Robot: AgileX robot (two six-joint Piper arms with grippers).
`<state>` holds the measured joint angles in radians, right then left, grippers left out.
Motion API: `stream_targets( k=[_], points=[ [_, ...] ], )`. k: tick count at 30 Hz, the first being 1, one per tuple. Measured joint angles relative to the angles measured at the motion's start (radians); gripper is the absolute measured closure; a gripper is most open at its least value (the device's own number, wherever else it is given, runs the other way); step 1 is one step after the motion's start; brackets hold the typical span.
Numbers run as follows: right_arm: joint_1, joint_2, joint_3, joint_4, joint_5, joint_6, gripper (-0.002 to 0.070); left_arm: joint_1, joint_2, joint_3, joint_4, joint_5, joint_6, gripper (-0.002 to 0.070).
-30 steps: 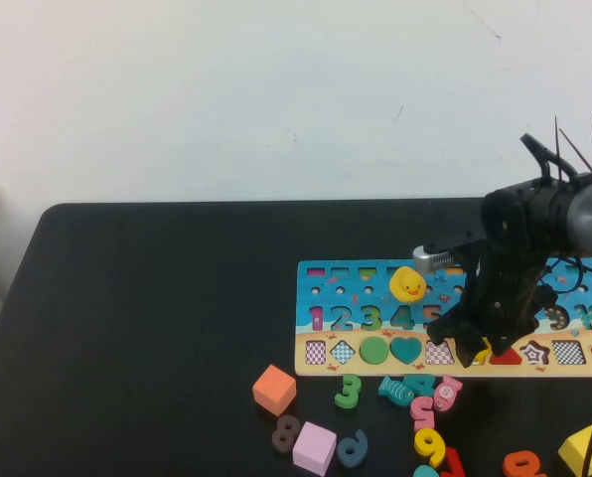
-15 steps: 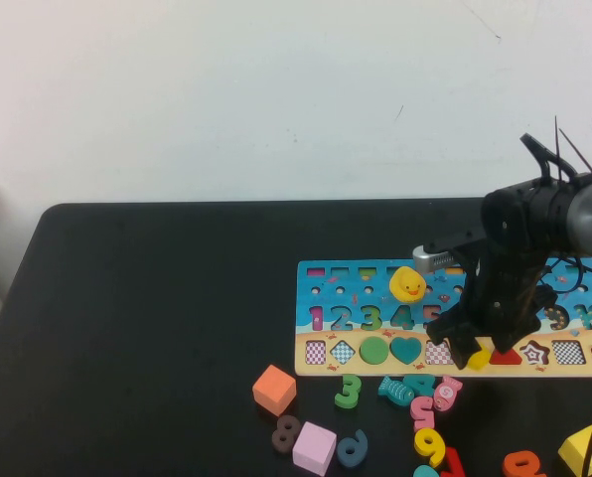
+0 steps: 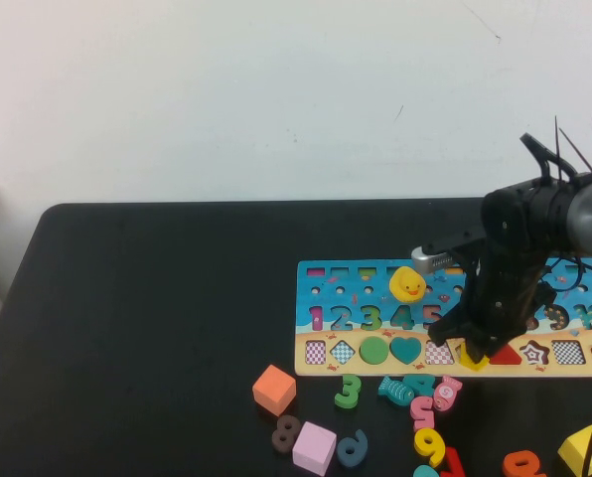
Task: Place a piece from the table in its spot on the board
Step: Place the "Pentagon" into the hole of the Pentagon
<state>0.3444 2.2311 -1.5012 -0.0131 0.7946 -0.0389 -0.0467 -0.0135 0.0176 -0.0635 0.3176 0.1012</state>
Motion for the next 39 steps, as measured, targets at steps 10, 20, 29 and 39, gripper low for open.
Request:
stream_targets(
  k=[10, 20, 29, 39],
  points=[
    [0.0, -0.041, 0.0, 0.035, 0.041, -0.167, 0.0657, 0.0, 0.0, 0.0, 0.0, 0.0, 0.0, 0.0676],
    [0.012, -0.018, 0.0, 0.117, 0.059, -0.238, 0.0657, 0.0, 0.0, 0.0, 0.0, 0.0, -0.002, 0.0676],
    [0.012, 0.009, 0.0, 0.103, 0.063, -0.2, 0.0657, 0.0, 0.0, 0.0, 0.0, 0.0, -0.002, 0.0676],
    [0.012, 0.013, 0.0, 0.079, 0.012, -0.149, 0.0657, 0.0, 0.0, 0.0, 0.0, 0.0, -0.002, 0.0676]
  ],
)
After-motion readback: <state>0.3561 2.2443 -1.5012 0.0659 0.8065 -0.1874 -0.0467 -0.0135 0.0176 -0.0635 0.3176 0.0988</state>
